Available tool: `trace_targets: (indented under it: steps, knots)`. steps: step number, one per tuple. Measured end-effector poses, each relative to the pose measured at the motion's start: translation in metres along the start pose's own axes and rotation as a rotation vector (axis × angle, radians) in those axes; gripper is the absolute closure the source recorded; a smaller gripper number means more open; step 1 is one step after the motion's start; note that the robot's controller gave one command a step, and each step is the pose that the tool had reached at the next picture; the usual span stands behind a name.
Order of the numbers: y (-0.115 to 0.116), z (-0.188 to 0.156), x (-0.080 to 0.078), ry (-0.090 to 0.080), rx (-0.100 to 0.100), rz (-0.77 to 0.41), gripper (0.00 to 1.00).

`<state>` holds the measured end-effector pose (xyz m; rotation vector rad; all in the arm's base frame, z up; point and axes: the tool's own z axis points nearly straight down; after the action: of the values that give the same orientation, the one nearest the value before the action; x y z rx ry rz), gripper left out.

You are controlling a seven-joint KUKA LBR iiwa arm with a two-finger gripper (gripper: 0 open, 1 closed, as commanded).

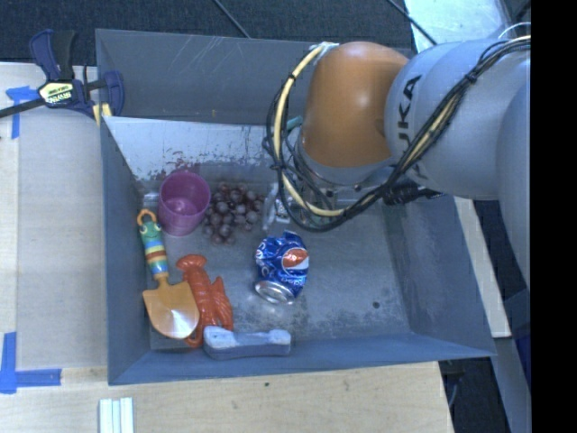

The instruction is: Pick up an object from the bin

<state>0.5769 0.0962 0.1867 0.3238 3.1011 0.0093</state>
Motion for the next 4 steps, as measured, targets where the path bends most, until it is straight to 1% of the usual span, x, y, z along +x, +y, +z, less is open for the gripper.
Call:
trace_targets:
  steps: [1,2,3,4]
  knots:
    - [0.000,0.000,0.000,0.000,0.000,0.000,1.00]
    - [0.002,0.081,-0.029,-0.002,-0.002,0.194,1.00]
    - [-0.008,0.005,-0.027,-0.002,0.000,-0.096,1.00]
    - [0.001,0.090,-0.035,-0.004,-0.002,0.009,1.00]
